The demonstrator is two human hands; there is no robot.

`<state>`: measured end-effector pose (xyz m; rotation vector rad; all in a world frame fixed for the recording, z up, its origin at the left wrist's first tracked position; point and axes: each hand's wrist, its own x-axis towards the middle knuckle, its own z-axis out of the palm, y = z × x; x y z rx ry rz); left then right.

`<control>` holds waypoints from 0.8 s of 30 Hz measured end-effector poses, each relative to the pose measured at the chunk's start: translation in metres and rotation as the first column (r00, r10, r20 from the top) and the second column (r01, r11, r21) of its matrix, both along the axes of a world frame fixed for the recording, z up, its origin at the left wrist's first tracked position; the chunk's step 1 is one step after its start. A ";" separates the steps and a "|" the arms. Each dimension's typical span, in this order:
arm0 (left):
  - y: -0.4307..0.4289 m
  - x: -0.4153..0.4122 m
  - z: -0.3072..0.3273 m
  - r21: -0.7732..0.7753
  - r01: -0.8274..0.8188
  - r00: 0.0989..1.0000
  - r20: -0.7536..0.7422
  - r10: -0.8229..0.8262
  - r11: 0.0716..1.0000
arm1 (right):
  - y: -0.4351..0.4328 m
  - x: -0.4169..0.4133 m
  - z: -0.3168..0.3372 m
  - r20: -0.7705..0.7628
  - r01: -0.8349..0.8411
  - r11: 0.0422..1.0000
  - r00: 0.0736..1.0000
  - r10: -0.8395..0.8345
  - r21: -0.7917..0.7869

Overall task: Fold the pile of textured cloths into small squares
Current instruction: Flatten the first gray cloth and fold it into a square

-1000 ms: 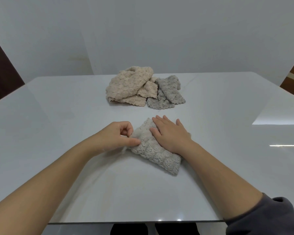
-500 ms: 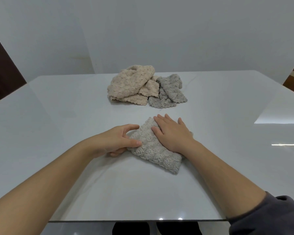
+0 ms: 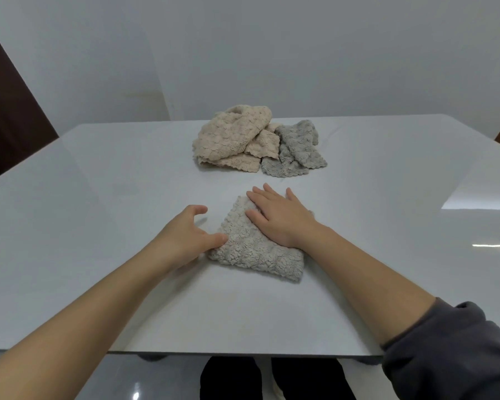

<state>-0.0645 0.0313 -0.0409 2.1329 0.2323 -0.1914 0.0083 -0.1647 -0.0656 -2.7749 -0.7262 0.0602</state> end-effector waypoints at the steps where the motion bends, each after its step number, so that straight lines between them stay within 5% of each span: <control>1: 0.000 -0.004 0.000 0.008 -0.015 1.000 0.013 0.015 1.000 | 0.002 0.001 0.001 0.000 -0.029 0.999 1.000 0.029 0.014; 6: 0.004 -0.020 -0.002 0.055 -0.095 0.995 0.048 0.092 0.994 | 0.011 0.005 0.004 0.012 -0.165 0.986 0.986 0.164 0.027; 8: 0.002 -0.022 0.001 0.262 -0.051 0.995 0.092 0.027 0.964 | 0.009 0.005 0.004 0.023 -0.177 0.983 0.984 0.176 0.045; 10: -0.004 -0.022 0.007 0.533 -0.020 0.982 0.171 -0.084 0.846 | 0.002 0.002 0.006 0.023 -0.159 0.973 0.987 0.157 0.168; 14: -0.025 -0.004 0.021 0.577 0.050 0.885 0.352 -0.304 0.815 | -0.021 -0.010 0.015 0.025 0.034 0.875 0.998 -0.052 0.483; 19: -0.052 0.024 -0.011 0.701 0.288 0.866 0.101 -0.490 0.653 | -0.049 -0.029 0.021 -0.141 0.228 0.741 0.974 -0.179 0.631; 24: -0.050 0.025 -0.028 0.654 0.292 0.893 0.075 -0.444 0.698 | -0.072 -0.052 0.024 -0.388 0.407 0.599 0.906 -0.168 0.689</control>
